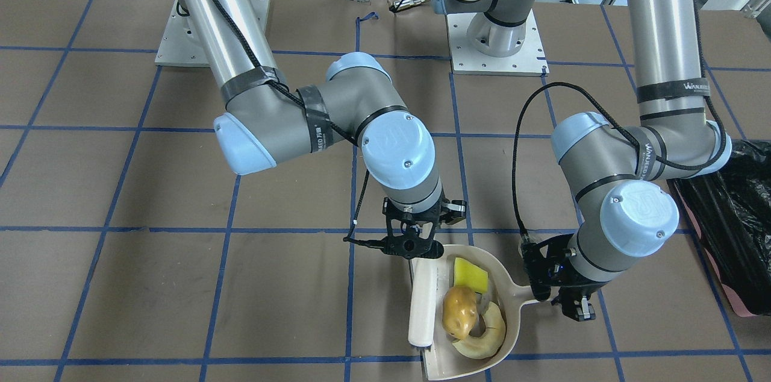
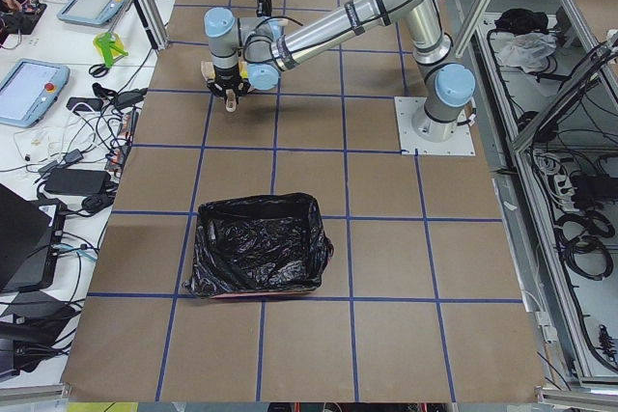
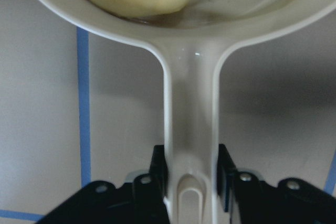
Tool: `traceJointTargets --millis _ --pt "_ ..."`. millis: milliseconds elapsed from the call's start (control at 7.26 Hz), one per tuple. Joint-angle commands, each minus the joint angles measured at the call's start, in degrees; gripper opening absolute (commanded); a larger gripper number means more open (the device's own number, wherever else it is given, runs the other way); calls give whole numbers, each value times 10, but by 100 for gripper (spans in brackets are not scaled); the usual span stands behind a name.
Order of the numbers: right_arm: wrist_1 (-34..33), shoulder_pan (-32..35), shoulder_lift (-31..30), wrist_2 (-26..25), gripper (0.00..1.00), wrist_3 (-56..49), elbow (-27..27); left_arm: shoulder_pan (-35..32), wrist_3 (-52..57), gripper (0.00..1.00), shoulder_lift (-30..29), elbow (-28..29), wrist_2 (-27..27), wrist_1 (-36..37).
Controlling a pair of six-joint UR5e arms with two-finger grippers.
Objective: Sweep and dump trash into bin
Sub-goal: 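Lift the loaded dustpan toward the bin with the left while the right returns the brush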
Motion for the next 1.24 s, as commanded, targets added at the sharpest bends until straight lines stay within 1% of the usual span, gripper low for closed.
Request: traceJointTargets --millis 0,138,275,413,551,688,826,964,1101 --pt "42 -94 -63 -39 0 -118 39 46 1 8 7 3 -48 -25" --pt "38 -162 -94 -40 0 -207 76 83 2 5 11 5 -92 -43" --pt "29 -220 -118 -38 0 -274 115 127 10 5 12 23 -124 -82" --pt "13 -273 -129 -45 0 -342 143 160 14 5 12 57 -125 -139" --pt "-11 -323 -130 -71 0 -378 169 184 15 4 12 95 -124 -182" --pt "-59 -355 -129 -75 0 -387 202 212 15 4 11 126 -121 -213" --pt "-115 -377 -129 -83 0 -396 240 247 16 4 10 143 -116 -231" --pt "-148 -393 -128 -90 0 -417 268 294 31 4 10 150 -103 -236" --pt "-149 -398 -125 -90 0 -419 274 327 88 4 5 159 -96 -236"
